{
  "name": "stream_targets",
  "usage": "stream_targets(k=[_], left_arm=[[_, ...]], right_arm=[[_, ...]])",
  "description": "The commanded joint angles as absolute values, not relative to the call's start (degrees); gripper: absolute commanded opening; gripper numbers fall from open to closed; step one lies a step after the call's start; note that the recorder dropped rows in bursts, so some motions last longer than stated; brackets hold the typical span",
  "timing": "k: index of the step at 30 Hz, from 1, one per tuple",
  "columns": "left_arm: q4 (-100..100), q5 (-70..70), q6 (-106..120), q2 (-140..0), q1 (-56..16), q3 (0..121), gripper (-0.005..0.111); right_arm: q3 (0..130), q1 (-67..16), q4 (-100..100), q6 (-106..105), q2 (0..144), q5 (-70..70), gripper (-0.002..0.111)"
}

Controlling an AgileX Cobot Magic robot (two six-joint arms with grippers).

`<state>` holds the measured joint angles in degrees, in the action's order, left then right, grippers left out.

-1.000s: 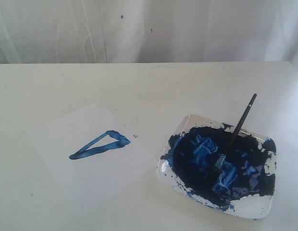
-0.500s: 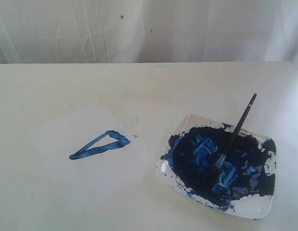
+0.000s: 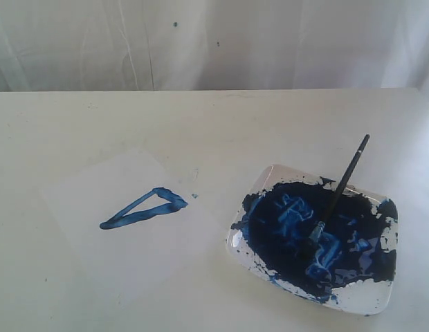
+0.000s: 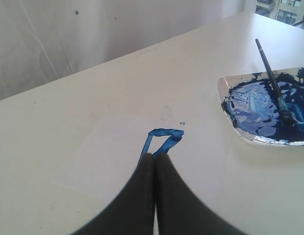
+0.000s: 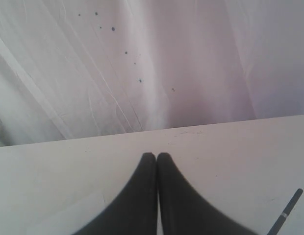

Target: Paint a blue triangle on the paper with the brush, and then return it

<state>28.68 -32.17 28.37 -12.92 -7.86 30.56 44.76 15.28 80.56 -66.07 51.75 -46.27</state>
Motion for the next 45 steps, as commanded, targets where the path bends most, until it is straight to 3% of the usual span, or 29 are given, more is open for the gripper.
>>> stream_targets(k=[1,18,27,37,45], left_arm=[[29.07,-32.17,28.36,-12.66,-8.14,30.30,0.000],[29.17,-30.84,26.12,-11.69,-8.04,28.24,0.000],[4.07,-23.62,-10.98,-3.78,-8.04,14.85,0.000],[7.29,-5.94,-10.34,0.00,-8.04,0.00,0.000],[11.83,-11.34,1.78,0.00,-6.89,0.00,0.000]], right_arm=[[44.56,15.40,81.06,-66.87,51.56,-46.11,0.000],[44.56,15.40,81.06,-66.87,51.56,-46.11,0.000],[44.56,15.40,81.06,-66.87,51.56,-46.11,0.000],[44.56,15.40,81.06,-66.87,51.56,-46.11,0.000],[44.56,15.40,81.06,-66.87,51.56,-46.11,0.000]])
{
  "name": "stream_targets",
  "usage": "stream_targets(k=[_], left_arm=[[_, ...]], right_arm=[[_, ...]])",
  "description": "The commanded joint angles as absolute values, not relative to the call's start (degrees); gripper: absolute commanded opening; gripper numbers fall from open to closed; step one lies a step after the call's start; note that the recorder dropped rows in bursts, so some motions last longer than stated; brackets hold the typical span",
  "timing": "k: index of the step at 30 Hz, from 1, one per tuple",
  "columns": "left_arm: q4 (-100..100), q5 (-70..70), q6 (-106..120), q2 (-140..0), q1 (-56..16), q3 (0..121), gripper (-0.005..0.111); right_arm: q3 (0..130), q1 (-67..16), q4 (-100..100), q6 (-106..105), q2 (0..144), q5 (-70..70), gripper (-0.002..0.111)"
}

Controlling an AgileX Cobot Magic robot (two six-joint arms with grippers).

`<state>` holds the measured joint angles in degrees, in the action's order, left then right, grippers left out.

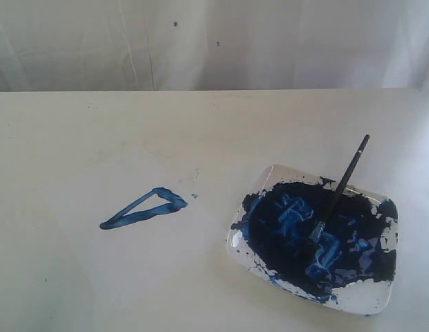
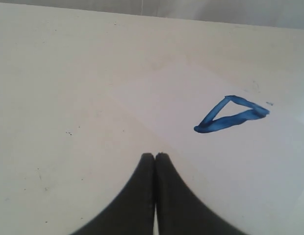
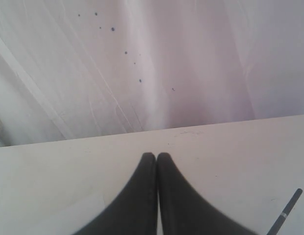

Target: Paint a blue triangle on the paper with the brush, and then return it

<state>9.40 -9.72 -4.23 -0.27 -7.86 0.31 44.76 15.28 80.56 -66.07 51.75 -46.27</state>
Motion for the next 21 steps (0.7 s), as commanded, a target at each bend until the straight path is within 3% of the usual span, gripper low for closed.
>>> stream_targets(k=[1,7,21], left_arm=[[11.81,-11.34,2.59,0.00,-5.98,0.00,0.000],[11.81,-11.19,4.93,0.00,-1.93,0.00,0.000],[11.81,-11.19,4.93,0.00,-1.81,0.00,0.000]], right_arm=[[44.56,15.40,81.06,-66.87,51.56,-46.11,0.000],[44.56,15.40,81.06,-66.87,51.56,-46.11,0.000],[44.56,15.40,81.06,-66.87,51.56,-46.11,0.000]])
